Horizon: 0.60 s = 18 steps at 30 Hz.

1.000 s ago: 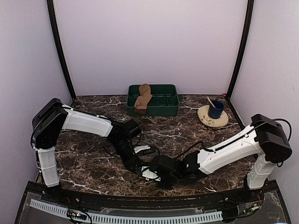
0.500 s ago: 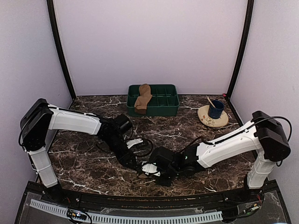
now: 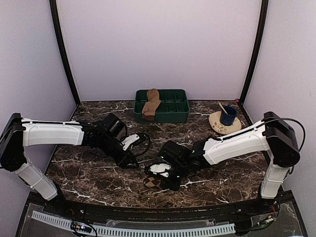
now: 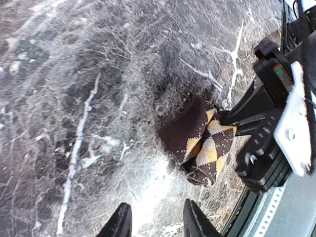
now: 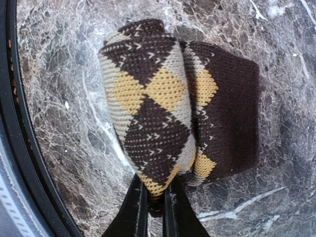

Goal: Roll the socks
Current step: Place the sock at the center of the board.

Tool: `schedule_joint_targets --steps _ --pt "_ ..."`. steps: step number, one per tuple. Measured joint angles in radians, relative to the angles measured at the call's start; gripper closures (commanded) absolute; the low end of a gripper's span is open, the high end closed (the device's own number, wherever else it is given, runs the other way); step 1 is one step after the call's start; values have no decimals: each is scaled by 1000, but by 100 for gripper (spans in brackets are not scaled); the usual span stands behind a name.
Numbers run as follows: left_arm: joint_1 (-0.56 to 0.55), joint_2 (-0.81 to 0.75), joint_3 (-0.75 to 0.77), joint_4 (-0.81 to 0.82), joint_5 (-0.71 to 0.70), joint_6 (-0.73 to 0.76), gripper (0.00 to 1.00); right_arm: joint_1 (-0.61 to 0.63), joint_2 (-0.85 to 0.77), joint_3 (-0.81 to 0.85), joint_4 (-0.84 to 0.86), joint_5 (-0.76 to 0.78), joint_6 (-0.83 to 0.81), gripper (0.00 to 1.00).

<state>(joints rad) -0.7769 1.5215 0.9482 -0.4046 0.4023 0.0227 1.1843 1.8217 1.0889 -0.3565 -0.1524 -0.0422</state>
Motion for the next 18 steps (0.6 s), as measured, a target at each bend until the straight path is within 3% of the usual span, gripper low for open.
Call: schedule_joint_targets --steps 7,18 --pt "-18 -82 -56 39 -46 -34 62 -58 33 42 -48 -145 18 100" --pt "-215 -98 -64 52 -174 10 57 -108 122 158 -159 -310 21 100"
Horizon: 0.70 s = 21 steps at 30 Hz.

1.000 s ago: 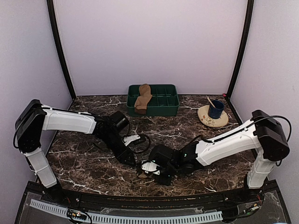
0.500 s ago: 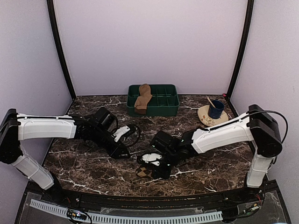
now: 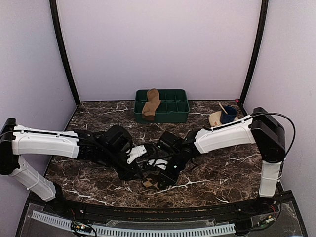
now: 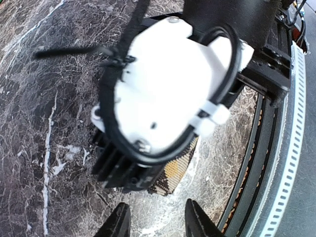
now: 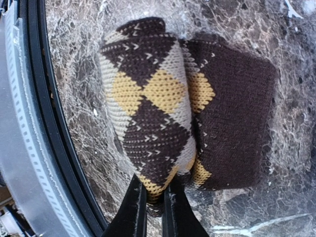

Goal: Roll the socks
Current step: Place the sock at the center of the board.

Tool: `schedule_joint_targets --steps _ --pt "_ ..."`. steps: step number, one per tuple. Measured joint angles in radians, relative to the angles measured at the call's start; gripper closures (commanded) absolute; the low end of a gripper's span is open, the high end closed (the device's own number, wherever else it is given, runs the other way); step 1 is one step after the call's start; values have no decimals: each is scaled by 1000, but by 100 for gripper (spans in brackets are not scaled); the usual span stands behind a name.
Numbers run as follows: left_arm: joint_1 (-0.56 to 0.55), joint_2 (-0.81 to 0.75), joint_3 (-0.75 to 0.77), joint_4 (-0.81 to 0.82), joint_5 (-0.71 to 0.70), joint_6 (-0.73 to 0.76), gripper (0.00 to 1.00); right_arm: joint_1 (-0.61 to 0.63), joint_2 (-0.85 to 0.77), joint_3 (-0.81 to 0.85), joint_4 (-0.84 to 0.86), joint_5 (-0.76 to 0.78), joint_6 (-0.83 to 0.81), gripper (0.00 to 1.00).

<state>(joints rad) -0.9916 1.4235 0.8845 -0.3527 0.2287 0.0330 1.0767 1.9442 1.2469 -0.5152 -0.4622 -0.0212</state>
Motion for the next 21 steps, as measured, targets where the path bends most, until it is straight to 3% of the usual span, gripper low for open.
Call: schedule_joint_targets --steps 21 --pt "-191 136 56 0 -210 173 53 -71 97 107 -126 -190 -11 100"
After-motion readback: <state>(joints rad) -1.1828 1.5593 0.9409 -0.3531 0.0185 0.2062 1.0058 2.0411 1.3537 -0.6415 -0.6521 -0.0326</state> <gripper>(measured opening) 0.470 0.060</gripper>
